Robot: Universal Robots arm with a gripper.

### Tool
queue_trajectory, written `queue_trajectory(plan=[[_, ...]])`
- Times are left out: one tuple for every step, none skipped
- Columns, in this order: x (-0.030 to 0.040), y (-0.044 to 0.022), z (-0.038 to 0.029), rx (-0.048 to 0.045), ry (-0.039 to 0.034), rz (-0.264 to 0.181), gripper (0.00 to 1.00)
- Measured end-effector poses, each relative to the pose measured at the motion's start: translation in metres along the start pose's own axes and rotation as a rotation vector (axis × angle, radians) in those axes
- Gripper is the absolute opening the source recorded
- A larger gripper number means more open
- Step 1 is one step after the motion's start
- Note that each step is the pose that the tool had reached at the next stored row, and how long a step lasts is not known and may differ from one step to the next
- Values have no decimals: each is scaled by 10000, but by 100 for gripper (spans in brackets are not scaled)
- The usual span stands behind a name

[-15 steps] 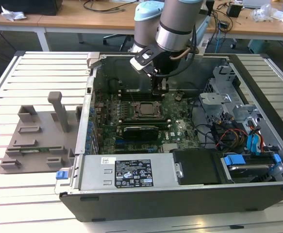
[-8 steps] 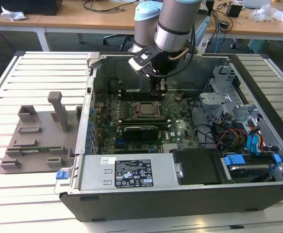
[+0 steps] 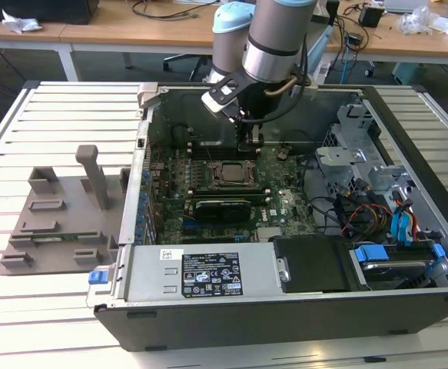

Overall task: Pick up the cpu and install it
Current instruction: 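Close the cpu cover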

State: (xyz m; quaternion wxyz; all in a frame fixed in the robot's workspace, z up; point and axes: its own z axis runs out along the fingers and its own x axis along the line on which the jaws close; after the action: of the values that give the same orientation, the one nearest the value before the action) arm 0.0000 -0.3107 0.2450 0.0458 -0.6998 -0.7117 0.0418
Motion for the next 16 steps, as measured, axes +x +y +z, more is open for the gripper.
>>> queue_trajectory(plan=[[0,-4,2,0,0,1,11],[0,-10,5,0,1,0,11],[0,-14,7,0,1,1,11],[0,-17,8,0,0,1,11],[0,-21,10,0,1,1,11],[0,-24,11,0,1,1,11],[1,-31,14,0,1,0,11],[1,-37,16,0,1,1,11],[1,-41,18,0,1,1,11],[1,-46,20,0,1,1,11],[1,-50,21,0,0,1,11],[1,-55,23,0,1,0,11],[1,-62,26,0,1,1,11],[1,-69,29,0,1,0,11],[1,-73,31,0,1,1,11],[1,-77,33,0,1,1,11]])
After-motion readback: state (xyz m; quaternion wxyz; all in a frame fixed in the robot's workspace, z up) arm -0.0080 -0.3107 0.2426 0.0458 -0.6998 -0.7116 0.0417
